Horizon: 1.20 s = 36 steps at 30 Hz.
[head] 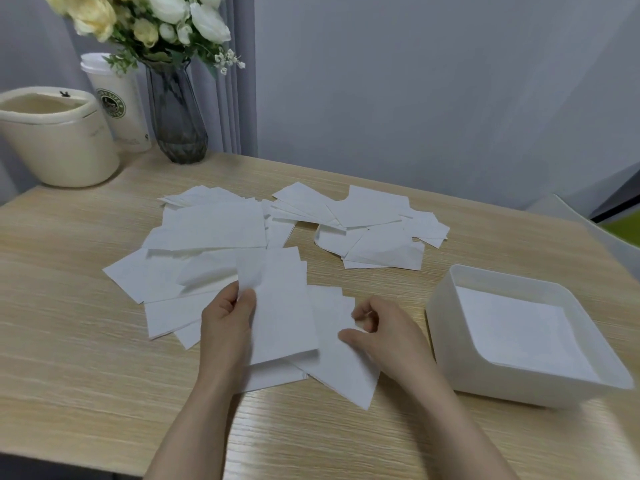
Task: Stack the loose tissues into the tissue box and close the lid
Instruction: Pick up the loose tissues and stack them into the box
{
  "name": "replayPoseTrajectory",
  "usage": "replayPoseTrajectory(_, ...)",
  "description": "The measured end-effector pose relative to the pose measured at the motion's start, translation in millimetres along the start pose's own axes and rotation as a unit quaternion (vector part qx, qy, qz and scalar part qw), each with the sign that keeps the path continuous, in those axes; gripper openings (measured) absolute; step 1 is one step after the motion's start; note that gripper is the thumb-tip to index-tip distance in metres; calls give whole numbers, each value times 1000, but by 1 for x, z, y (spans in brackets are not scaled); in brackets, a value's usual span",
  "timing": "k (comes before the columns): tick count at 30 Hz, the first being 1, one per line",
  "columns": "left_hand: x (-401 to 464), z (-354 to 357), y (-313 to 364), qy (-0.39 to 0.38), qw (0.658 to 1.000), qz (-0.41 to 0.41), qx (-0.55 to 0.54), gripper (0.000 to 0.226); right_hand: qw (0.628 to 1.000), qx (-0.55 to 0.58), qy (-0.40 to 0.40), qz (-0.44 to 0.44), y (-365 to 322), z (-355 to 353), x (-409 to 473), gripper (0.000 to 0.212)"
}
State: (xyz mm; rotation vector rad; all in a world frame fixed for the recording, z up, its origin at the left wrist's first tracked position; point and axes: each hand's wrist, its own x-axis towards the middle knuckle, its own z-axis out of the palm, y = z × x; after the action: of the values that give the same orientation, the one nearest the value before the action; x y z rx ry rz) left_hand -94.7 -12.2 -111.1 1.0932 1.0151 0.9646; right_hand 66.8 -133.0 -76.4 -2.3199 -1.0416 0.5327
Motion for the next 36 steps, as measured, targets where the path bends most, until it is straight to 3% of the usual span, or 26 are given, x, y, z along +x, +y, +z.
replayPoseTrajectory(5, -1, 0, 1, -11, 1000, 1, 6, 29, 1000, -14, -4, 12, 0, -3, -6, 21)
replayPoseTrajectory(13, -3, -2, 1, -8, 1000, 0, 9, 28, 993, 98, 32, 53, 18, -1, -12, 22)
replayPoseTrajectory(16, -3, -1, 1, -11, 1000, 2, 10, 27, 967, 228, 71, 91, 25, 4, -18, 15)
replayPoseTrajectory(20, -5, 1, 2, -17, 1000, 2, 9, 26, 898, 411, 89, 132, 19, 13, -29, 13)
replayPoseTrajectory(24, -4, 1, 1, -23, 1000, 1, 15, 26, 864, 476, 99, 129, 8, 24, -34, 13)
replayPoseTrajectory(29, -4, 2, 0, -30, 999, 13, 24, 28, 861, 495, 78, 88, -16, 37, -41, 12)
replayPoseTrajectory(36, -6, 4, 3, -28, 999, 11, 13, 28, 884, 464, 45, 41, -36, 57, -30, 14)
